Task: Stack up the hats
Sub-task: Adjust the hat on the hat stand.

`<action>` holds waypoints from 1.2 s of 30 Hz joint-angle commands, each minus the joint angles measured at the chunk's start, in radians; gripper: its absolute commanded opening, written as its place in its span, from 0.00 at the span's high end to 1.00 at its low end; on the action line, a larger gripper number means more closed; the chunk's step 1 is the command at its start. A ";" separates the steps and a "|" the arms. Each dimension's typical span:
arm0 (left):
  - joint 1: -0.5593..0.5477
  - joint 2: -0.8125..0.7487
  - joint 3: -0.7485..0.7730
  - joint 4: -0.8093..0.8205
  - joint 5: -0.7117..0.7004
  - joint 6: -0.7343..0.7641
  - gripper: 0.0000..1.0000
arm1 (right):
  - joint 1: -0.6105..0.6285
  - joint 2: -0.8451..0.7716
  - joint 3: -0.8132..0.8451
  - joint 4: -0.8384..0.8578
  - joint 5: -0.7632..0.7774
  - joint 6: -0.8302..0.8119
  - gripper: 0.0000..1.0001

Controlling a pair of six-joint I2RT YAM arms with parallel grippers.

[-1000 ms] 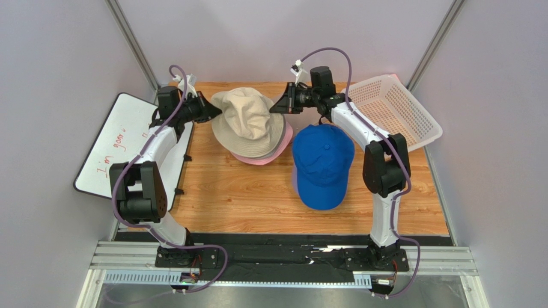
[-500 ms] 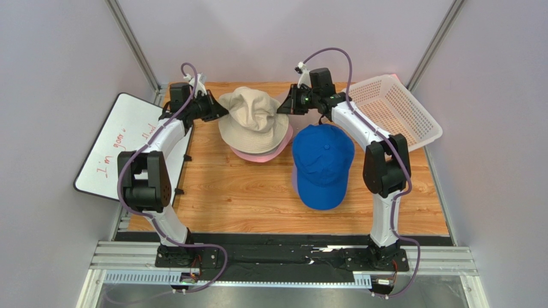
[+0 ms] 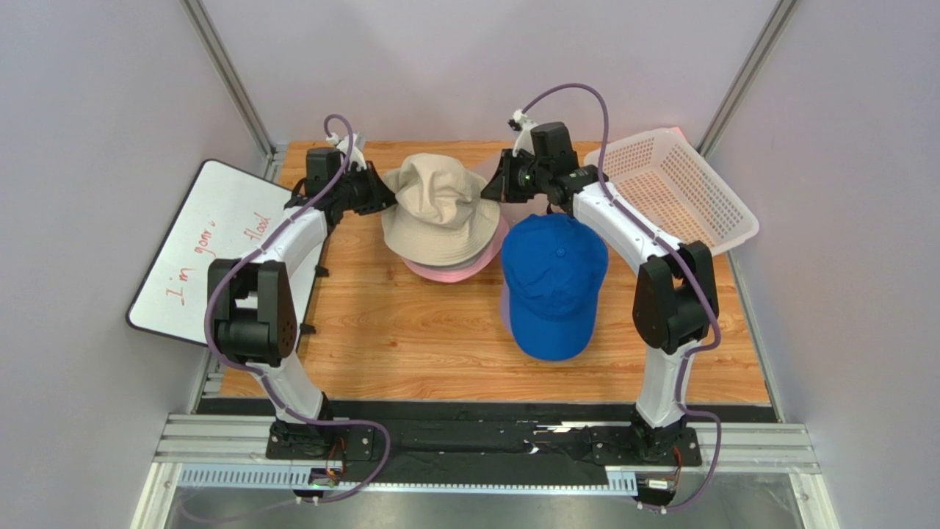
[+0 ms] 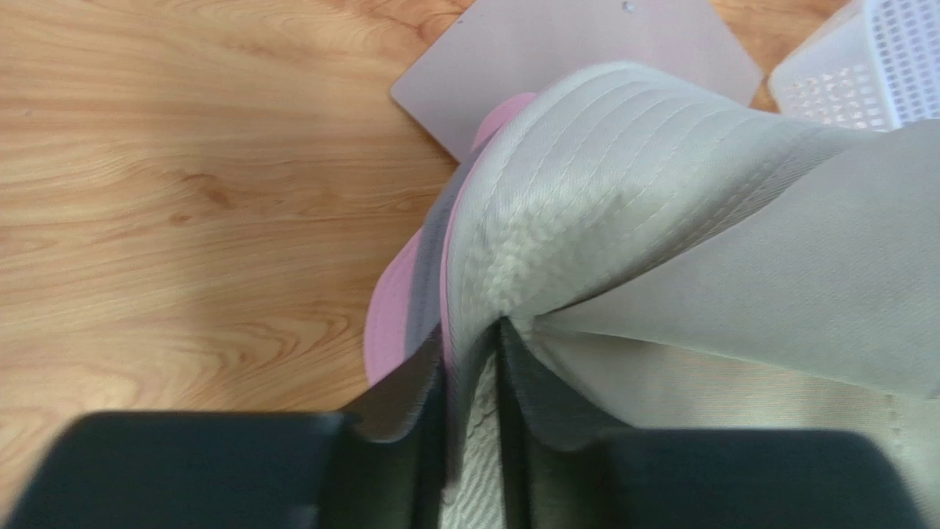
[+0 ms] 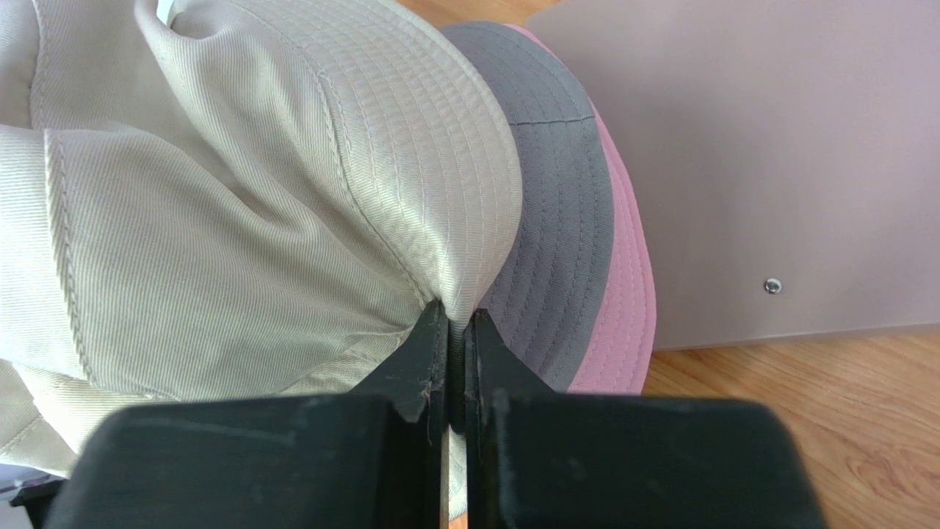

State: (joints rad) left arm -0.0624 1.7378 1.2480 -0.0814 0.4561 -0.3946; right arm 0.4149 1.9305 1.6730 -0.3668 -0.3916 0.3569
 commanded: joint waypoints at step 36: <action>0.039 -0.471 -0.617 0.529 0.210 -0.388 0.23 | 0.065 -0.169 -0.147 -0.017 0.158 0.059 1.00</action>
State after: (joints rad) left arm -0.0074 1.2346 0.6201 0.3405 0.6327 -0.7620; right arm 0.4706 1.8145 1.5379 -0.3695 -0.2516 0.4149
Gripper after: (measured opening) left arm 0.781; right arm 0.011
